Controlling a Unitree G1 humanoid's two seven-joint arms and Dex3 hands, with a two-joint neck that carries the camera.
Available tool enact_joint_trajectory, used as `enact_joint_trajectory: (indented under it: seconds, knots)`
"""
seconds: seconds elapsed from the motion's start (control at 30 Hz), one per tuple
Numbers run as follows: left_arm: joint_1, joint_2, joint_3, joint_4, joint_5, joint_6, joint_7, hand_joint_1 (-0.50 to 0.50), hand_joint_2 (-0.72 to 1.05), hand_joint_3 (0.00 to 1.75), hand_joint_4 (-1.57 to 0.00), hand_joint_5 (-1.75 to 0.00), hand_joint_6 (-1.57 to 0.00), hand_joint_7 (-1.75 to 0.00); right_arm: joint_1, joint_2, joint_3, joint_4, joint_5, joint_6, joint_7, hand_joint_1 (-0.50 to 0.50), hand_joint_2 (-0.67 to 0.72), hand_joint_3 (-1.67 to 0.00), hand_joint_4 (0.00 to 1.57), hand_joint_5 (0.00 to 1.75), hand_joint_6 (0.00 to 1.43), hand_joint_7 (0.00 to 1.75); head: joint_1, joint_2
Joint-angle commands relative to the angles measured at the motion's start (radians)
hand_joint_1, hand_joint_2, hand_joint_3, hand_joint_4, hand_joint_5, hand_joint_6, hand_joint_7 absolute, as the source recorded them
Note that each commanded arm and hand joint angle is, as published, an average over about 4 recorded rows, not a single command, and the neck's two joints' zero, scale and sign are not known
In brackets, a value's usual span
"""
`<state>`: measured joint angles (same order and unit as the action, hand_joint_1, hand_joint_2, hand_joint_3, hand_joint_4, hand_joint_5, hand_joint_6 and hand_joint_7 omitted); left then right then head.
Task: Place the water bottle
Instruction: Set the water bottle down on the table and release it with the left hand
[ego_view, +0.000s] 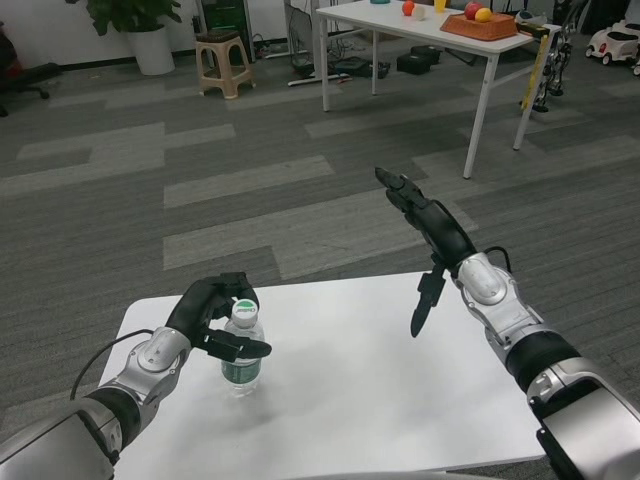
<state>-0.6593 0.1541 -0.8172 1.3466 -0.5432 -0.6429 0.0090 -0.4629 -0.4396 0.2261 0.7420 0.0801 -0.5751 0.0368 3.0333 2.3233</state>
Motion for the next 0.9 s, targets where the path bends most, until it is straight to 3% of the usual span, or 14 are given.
enact_joint_trajectory:
  seconds: [0.03, 0.2, 0.33, 0.37, 0.5, 0.57, 0.6, 0.63, 0.73, 0.9]
  knots:
    - [-0.020, 0.005, -0.037, 0.020, -0.060, -0.018, 0.010, 0.11, 0.45, 0.44, -1.46, -1.75, -1.35, -1.68, -0.023, 0.006, 0.005, -0.006, 0.004, -0.003, -0.003, -0.46, 0.60, 0.00, 0.00, 0.00, 0.00, 0.00, 0.001, 0.000]
    - [-0.020, 0.005, -0.050, 0.028, -0.088, -0.004, -0.001, 0.02, 0.43, 0.44, -1.39, -1.75, -1.29, -1.68, -0.023, 0.006, 0.005, -0.009, 0.004, -0.004, -0.003, -0.46, 0.60, 0.00, 0.00, 0.00, 0.00, 0.00, 0.003, -0.001]
    - [-0.020, 0.005, -0.064, 0.028, -0.115, 0.037, -0.028, -0.18, 0.38, 0.44, -1.18, -1.75, -1.09, -1.64, -0.023, 0.006, 0.004, -0.006, 0.004, -0.003, -0.003, -0.46, 0.60, 0.00, 0.00, 0.00, 0.00, 0.00, 0.002, -0.001]
    - [-0.020, 0.005, -0.068, 0.028, -0.124, 0.048, -0.037, -0.21, 0.36, 0.44, -1.08, -1.75, -1.01, -1.61, -0.023, 0.006, 0.004, -0.006, 0.004, -0.003, -0.003, -0.46, 0.60, 0.00, 0.00, 0.00, 0.00, 0.00, 0.002, -0.001]
    - [-0.020, 0.005, -0.071, 0.024, -0.145, 0.106, -0.083, -0.29, 0.21, 0.44, -0.32, -1.75, -0.47, -1.36, -0.023, 0.006, 0.003, -0.004, 0.004, -0.003, -0.003, -0.46, 0.60, 0.00, 0.00, 0.00, 0.00, 0.00, 0.000, -0.003]
    - [-0.021, 0.005, -0.073, 0.020, -0.151, 0.129, -0.102, -0.36, 0.14, 0.37, -0.09, -1.75, -0.18, -1.19, -0.023, 0.007, 0.002, -0.004, 0.004, -0.003, -0.003, -0.46, 0.60, 0.00, 0.00, 0.00, 0.00, 0.00, 0.000, -0.004]
    - [-0.021, 0.005, -0.073, 0.019, -0.151, 0.136, -0.109, -0.39, 0.12, 0.33, -0.05, -1.75, -0.09, -1.10, -0.023, 0.007, 0.002, -0.003, 0.004, -0.003, -0.003, -0.46, 0.60, 0.00, 0.00, 0.00, 0.00, 0.00, 0.000, -0.004]
    - [-0.021, 0.006, -0.073, 0.016, -0.152, 0.148, -0.122, -0.43, 0.10, 0.26, 0.00, -1.75, -0.01, -0.89, -0.023, 0.007, 0.002, -0.003, 0.004, -0.003, -0.003, -0.46, 0.60, 0.00, 0.00, 0.00, 0.00, 0.00, 0.000, -0.004]
    - [-0.021, 0.007, -0.076, 0.008, -0.159, 0.173, -0.159, -0.46, -0.02, 0.15, 0.00, -1.75, 0.00, -0.40, -0.023, 0.007, 0.002, -0.001, 0.004, -0.003, -0.003, -0.46, 0.60, 0.00, 0.00, 0.00, 0.00, 0.00, 0.001, -0.005]
    - [-0.024, 0.010, -0.076, -0.002, -0.183, 0.181, -0.192, -0.48, -0.26, 0.09, 0.00, -1.75, 0.00, -0.19, -0.023, 0.008, 0.001, 0.005, 0.004, -0.003, -0.003, -0.46, 0.60, 0.00, 0.00, 0.00, 0.00, 0.00, 0.002, -0.007]
